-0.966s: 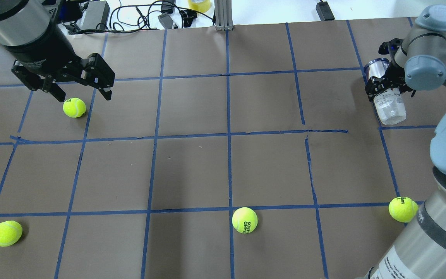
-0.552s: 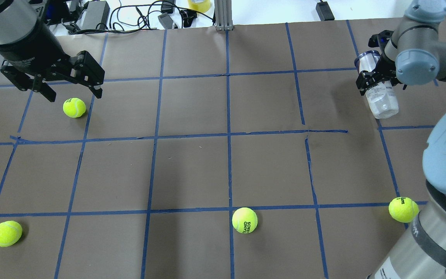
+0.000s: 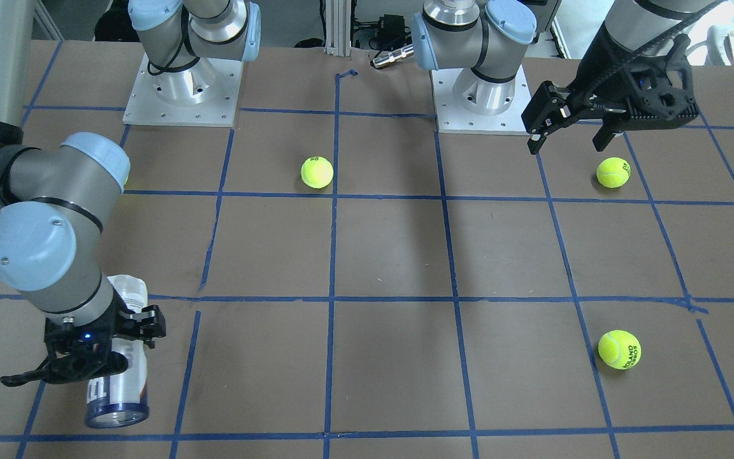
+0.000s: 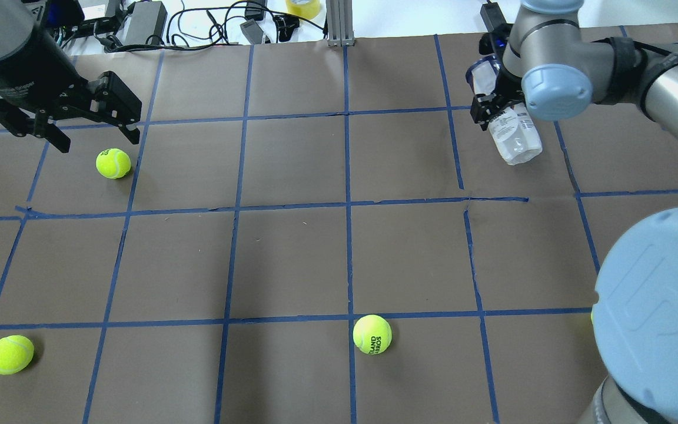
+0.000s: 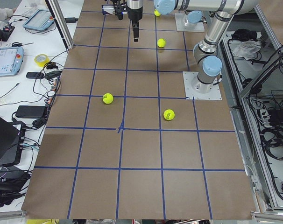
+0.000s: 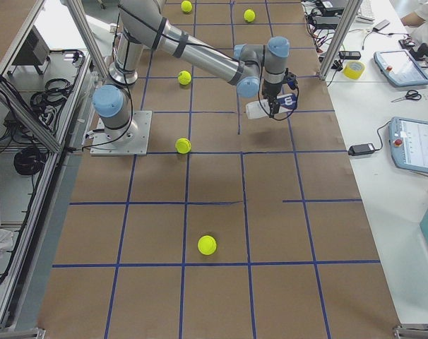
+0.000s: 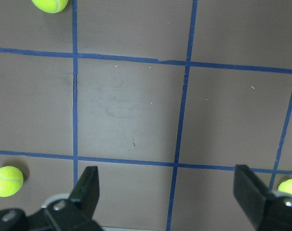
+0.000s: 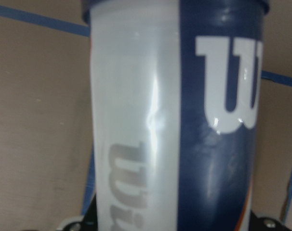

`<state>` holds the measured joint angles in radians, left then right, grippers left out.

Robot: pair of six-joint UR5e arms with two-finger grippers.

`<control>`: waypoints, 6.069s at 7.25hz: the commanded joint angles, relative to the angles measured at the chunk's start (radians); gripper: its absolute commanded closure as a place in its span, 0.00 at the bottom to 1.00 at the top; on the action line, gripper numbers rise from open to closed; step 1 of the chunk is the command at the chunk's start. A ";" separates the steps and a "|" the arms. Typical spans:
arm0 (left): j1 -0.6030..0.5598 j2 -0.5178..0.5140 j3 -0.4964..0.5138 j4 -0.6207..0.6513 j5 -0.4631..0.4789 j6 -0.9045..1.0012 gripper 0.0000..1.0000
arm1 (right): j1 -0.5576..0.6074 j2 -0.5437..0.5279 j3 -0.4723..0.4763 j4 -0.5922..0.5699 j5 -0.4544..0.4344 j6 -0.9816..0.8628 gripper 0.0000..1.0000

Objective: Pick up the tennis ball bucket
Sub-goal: 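Lift the can with the right gripper and carry it toward the table center, then lower the can and open the right gripper, laying it on its side, then raise the right arm back while the left gripper reaches toward the can's lid end, then grasp the lying can near its navy lid with the left gripper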

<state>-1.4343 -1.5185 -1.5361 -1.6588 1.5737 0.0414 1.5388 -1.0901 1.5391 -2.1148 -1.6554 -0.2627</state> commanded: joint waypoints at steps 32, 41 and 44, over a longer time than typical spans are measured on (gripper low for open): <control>0.028 -0.563 -0.055 0.819 -0.693 0.101 0.00 | 0.023 -0.440 -0.068 0.479 0.020 0.275 0.00; -0.028 -0.736 -0.022 0.919 -0.783 0.034 0.00 | 0.029 -0.470 -0.040 0.486 0.118 0.283 0.00; -0.053 -0.773 0.002 0.923 -0.784 -0.012 0.00 | 0.029 -0.476 -0.039 0.477 0.099 0.296 0.00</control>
<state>-1.4737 -2.2827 -1.5402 -0.7376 0.7917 0.0519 1.5677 -1.5632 1.4999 -1.6307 -1.5433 0.0237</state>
